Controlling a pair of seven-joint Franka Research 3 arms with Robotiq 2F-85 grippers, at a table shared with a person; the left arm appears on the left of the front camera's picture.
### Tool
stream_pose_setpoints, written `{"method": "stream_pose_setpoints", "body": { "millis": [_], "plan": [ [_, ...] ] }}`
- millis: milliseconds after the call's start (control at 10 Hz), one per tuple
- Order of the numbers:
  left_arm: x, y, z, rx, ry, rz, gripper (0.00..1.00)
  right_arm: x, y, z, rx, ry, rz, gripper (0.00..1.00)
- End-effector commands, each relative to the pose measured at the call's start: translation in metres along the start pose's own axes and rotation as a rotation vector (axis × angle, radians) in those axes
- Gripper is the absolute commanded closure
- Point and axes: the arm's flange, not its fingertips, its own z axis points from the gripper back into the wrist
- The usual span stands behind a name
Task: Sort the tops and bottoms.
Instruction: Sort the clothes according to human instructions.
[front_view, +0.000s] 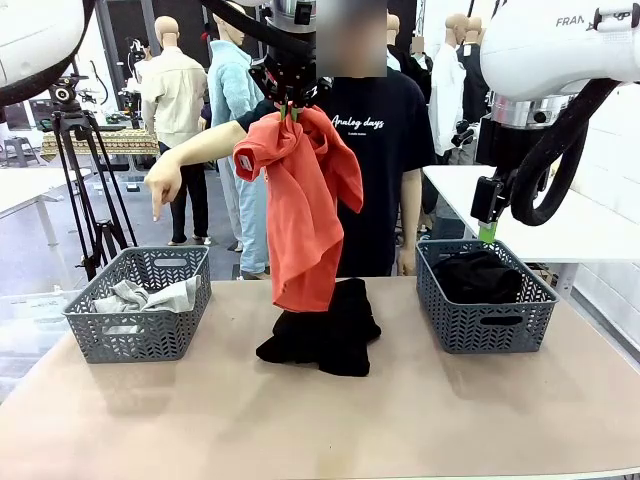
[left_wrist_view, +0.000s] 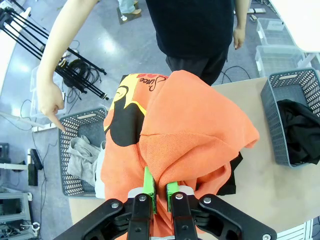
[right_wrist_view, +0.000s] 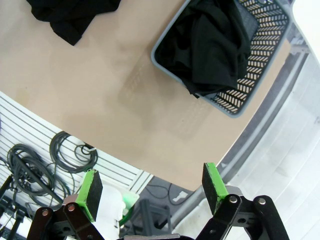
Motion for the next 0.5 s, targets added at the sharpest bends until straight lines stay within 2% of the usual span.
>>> {"method": "stream_pose_setpoints", "body": {
  "millis": [0,300,400],
  "plan": [
    [-0.001,0.005,0.004,0.002,-0.005,0.007,1.00,0.002,0.000,0.001,-0.017,0.015,-0.014,0.00],
    [0.000,0.000,0.000,0.000,0.000,0.000,1.00,0.002,0.000,0.001,-0.017,0.015,-0.014,0.00],
    [-0.003,0.023,0.017,0.031,-0.045,0.026,1.00,0.002,0.000,0.001,-0.017,0.015,-0.014,0.00]
  ]
}}
